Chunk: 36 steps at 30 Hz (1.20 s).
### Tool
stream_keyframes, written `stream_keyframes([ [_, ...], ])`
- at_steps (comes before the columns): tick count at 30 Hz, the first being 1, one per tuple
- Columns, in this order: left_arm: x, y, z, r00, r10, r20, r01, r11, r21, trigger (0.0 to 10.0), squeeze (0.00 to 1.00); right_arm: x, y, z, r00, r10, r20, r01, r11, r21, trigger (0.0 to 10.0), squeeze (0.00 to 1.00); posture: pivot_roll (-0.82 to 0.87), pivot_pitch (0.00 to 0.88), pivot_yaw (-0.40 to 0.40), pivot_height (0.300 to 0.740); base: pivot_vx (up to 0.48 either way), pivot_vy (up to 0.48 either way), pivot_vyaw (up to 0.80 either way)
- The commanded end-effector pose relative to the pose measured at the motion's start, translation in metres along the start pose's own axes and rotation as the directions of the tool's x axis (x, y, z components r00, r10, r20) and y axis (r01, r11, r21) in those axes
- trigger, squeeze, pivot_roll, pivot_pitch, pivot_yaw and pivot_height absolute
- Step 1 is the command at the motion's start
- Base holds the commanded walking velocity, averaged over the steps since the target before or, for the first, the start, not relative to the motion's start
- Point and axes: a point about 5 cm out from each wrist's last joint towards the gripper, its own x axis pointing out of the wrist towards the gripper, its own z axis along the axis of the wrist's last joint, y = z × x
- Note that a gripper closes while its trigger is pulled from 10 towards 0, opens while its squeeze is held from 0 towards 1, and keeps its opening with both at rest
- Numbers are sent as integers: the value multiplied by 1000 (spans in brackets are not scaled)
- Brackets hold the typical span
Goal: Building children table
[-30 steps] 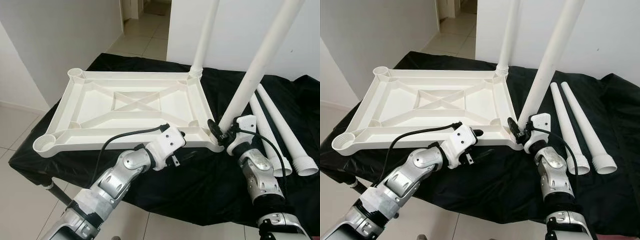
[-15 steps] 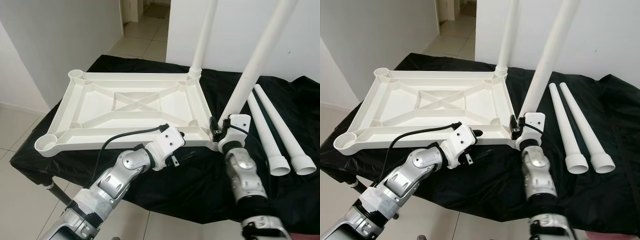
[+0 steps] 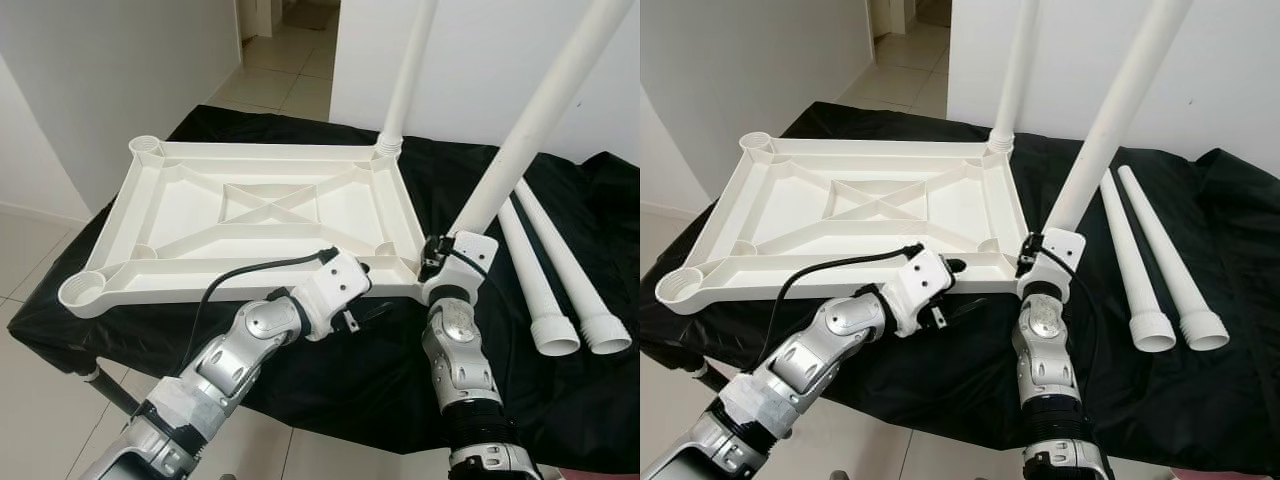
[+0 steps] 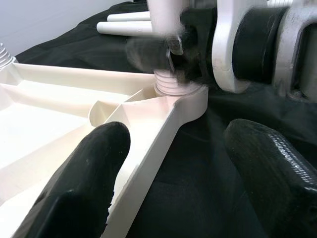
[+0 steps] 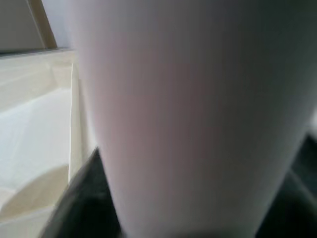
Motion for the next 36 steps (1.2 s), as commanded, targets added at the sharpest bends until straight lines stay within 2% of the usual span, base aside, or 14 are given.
stream_keyframes([
  [1,0,-4,0,995,-104,-7,104,995,3,10000,0,-5,2,-16,996,8,-83,-8,1000,0,10000,941,-22,0,-52,740,0,0,0],
  [2,0,-4,0,995,-103,-7,103,995,2,10000,0,-5,2,-14,997,-5,-82,4,1000,-7,10000,1000,-23,0,-53,740,0,0,0],
  [12,0,-6,0,995,-104,-7,104,995,-3,10000,0,-2,-3,-7,997,62,-49,-62,998,-2,10000,1000,-24,0,-59,740,0,0,0],
  [13,0,-7,-1,994,-106,-7,106,994,-6,10000,0,-2,-6,-7,996,87,-38,-87,996,-1,10000,0,-27,0,-59,740,0,0,0],
  [27,0,-11,-2,993,-114,-8,114,993,-13,10000,0,0,-27,-5,990,142,17,-141,988,-66,10000,0,-31,0,-60,740,0,0,0],
  [30,-1,-11,-2,995,-96,6,96,995,-28,10000,0,-7,-33,-10,973,230,26,-226,969,-103,10000,0,-31,0,-62,740,0,0,0],
  [32,-1,-11,-2,995,-96,6,96,995,-28,10000,0,-7,-33,-10,973,230,26,-226,969,-103,10000,0,-31,0,-62,740,0,0,0],
  [36,-4,-10,0,997,-76,25,77,996,-36,10000,0,-12,-38,-12,951,309,29,-304,946,-114,10000,0,-33,0,-59,740,0,0,0],
])
